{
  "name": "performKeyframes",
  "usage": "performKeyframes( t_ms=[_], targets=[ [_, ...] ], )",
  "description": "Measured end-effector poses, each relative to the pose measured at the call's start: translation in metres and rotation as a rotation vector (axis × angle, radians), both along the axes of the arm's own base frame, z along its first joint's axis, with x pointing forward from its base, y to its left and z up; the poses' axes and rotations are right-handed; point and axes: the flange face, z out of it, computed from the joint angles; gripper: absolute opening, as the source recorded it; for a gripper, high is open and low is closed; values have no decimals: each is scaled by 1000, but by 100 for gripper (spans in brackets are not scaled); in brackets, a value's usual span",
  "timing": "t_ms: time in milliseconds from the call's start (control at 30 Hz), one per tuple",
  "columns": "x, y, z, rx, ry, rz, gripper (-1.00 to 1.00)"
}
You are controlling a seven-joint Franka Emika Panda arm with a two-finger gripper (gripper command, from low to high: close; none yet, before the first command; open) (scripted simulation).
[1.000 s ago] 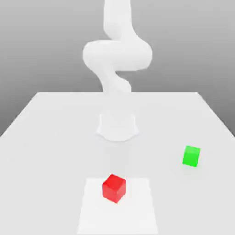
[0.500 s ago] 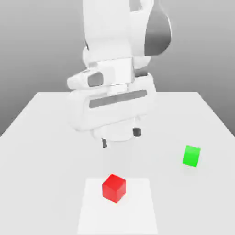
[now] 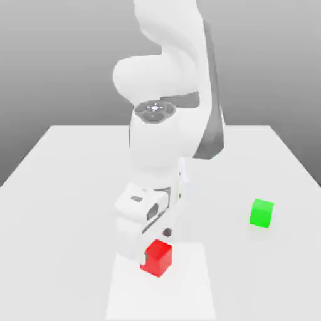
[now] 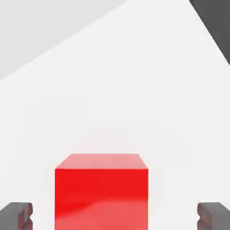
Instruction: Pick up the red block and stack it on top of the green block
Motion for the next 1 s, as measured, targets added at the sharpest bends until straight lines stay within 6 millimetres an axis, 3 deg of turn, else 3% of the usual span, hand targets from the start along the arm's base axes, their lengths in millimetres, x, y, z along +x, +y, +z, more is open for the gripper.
performKeyframes(
  t_ms=[100,133,367,600,833,1000],
  targets=[
    [-4,0,-19,1,6,-3,0],
    [-5,0,-22,2,8,-4,-100],
    [-5,1,-22,2,9,-4,-100],
    [1,0,16,0,0,0,-100],
    [-6,1,43,8,11,-19,-100],
    [-16,67,50,36,18,51,-100]
  ],
)
